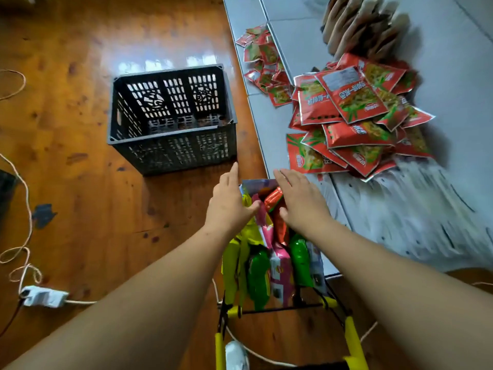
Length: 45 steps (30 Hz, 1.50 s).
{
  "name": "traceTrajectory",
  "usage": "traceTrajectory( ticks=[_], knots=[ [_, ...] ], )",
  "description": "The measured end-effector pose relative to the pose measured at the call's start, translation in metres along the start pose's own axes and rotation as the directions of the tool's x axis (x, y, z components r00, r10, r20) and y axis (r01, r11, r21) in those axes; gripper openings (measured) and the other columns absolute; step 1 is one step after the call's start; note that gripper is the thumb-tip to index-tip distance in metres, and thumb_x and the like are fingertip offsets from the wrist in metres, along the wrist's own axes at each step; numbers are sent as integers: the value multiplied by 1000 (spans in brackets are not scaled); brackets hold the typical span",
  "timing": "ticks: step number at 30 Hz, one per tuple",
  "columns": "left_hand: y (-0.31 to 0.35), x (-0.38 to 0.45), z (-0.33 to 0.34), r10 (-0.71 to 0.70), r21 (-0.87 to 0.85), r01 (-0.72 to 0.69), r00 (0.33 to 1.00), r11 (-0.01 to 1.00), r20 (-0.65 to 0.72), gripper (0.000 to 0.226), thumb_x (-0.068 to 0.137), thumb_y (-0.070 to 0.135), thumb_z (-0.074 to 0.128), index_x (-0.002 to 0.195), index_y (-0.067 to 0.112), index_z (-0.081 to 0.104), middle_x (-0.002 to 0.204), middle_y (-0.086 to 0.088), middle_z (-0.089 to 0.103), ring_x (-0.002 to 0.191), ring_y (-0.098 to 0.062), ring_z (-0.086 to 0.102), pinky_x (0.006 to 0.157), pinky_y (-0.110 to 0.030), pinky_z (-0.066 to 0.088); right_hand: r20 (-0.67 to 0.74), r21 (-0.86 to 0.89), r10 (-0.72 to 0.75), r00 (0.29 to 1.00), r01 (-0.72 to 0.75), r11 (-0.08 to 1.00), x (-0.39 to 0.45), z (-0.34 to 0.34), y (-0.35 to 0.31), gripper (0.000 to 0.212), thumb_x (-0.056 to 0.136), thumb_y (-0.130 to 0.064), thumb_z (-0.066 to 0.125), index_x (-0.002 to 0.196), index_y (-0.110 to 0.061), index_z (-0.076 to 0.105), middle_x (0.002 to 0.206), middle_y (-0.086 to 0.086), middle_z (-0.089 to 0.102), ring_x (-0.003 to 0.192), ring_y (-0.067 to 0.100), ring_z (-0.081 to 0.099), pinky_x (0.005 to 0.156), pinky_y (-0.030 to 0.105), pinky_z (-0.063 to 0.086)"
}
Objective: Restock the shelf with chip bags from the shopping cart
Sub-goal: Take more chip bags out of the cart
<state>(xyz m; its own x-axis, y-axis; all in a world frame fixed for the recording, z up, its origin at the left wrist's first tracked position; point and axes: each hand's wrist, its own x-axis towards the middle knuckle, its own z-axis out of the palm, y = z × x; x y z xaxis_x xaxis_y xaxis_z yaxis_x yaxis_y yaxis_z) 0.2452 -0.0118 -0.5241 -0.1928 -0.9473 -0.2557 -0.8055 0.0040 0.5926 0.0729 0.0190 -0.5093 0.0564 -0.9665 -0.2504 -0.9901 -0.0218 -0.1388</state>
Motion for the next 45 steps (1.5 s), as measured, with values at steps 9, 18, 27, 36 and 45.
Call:
traceTrajectory(
  ticks=[9, 18, 27, 36, 45],
  knots=[
    [12, 36, 19, 98, 290, -172, 963, 941, 251, 116, 71, 50, 73, 156, 29, -3, 140, -7, 47, 123, -32, 52, 100, -47, 42, 107, -169, -23, 994, 41, 985, 43, -3, -5, 44, 86, -15, 60, 128, -14, 51, 119, 7, 63, 117, 26, 55, 110, 33, 33],
    [-4, 19, -1, 51, -36, -43, 962, 998, 269, 116, 69, 38, 85, 156, 25, 10, 147, -2, 40, 128, -20, 50, 101, -33, 46, -55, -6, -65, 996, 65, 998, 23, -15, 4, 25, 83, -1, 53, 97, -19, 63, 100, 5, 63, 94, 33, 63, 69, 36, 46],
    [17, 21, -2, 32, 184, -37, 999, 982, 29, 14, 89, 21, 63, 102, 15, 64, 106, -8, 68, 95, -30, 63, 70, -33, 45, -228, 170, -62, 972, 102, 980, -13, -13, 22, 16, 83, -4, 55, 89, -16, 64, 90, 5, 66, 85, 32, 61, 67, 39, 51],
    [32, 12, -22, 245, 297, -209, 965, 932, -90, 11, 96, 20, 53, 94, 10, 53, 93, -10, 63, 82, -38, 60, 64, -41, 45, -334, 319, -15, 942, 128, 939, -36, -29, 31, 13, 82, -1, 61, 89, -10, 66, 91, 8, 68, 86, 29, 62, 75, 39, 52],
    [68, -29, -74, 305, 191, -287, 949, 939, -74, 12, 80, 30, 67, 87, 20, 66, 87, -2, 71, 89, -25, 64, 77, -39, 53, -327, 418, 56, 943, 91, 904, -85, -85, 32, 16, 78, -9, 64, 88, -20, 70, 88, 0, 71, 86, 23, 63, 86, 40, 52]
  ],
)
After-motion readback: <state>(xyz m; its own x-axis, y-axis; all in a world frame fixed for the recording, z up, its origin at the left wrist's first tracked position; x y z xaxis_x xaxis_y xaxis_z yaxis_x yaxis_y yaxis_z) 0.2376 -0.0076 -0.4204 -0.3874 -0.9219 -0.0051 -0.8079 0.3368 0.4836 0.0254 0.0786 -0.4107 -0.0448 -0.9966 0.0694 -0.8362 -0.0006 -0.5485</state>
